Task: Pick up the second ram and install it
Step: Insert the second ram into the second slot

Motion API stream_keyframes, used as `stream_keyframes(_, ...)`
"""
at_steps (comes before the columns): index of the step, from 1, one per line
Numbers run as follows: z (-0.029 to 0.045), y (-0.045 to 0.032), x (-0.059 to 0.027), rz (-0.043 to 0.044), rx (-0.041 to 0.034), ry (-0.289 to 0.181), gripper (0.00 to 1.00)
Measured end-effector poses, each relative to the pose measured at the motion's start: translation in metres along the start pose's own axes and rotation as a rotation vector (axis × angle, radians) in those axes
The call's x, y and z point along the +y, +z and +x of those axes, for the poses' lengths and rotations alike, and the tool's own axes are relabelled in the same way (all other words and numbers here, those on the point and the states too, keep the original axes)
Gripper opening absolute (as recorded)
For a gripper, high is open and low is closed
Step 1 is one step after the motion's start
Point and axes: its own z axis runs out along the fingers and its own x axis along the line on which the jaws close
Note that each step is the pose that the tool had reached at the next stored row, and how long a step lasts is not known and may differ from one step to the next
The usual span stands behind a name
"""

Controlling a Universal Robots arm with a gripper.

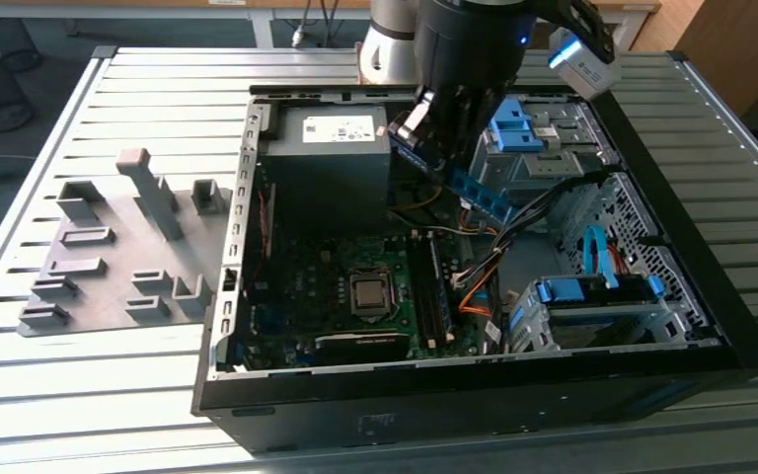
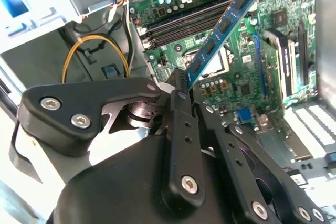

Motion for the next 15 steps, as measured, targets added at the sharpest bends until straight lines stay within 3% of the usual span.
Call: stream_keyframes(15, 0.0001, 0.0021, -0.0001, 0.0082, -0.0049, 0.255, 0.14)
